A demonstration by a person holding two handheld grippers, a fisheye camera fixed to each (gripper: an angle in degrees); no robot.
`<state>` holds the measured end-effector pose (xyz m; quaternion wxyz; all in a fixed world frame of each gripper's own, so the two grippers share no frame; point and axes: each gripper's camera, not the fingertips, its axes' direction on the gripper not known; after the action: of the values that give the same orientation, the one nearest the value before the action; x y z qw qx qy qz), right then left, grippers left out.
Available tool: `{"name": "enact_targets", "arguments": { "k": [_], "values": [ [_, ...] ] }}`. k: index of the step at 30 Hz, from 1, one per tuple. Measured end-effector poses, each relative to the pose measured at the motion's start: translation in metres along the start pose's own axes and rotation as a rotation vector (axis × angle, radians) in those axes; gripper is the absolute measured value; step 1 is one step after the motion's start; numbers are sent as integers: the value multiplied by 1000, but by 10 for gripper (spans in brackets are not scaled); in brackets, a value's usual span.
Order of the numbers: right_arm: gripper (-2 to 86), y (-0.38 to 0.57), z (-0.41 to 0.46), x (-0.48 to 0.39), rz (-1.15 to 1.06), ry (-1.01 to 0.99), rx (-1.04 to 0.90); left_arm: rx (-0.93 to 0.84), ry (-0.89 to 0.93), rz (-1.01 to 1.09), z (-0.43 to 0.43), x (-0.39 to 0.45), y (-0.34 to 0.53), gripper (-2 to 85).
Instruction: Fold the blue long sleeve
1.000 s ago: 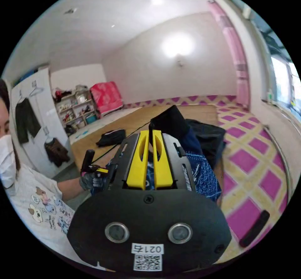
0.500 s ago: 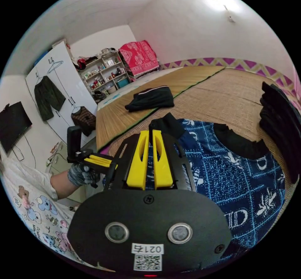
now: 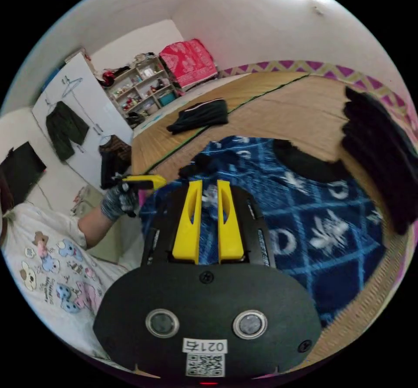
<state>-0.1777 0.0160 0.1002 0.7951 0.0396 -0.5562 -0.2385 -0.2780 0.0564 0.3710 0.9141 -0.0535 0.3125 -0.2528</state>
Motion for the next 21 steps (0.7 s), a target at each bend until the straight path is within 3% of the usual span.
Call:
{"name": "enact_targets", "arguments": {
  "k": [4,7,12,18,21],
  "values": [
    [61,45,-46,27,55,276,-9,10,-202,-41,0,-17,-46,50],
    [61,71,-59,45,111,329,-20,-41,-301,-59,9,-34,-76,67],
    [60,99,-65,59,178,294,-6,-208,-292,-94,33,-57,-106,30],
    [56,117,-77,61,190,308,48,-28,-199,-28,-19,-45,-126,-8],
    [56,122,-79,74,213,300,53,-117,-215,-92,-14,-64,-131,-9]
  ]
}}
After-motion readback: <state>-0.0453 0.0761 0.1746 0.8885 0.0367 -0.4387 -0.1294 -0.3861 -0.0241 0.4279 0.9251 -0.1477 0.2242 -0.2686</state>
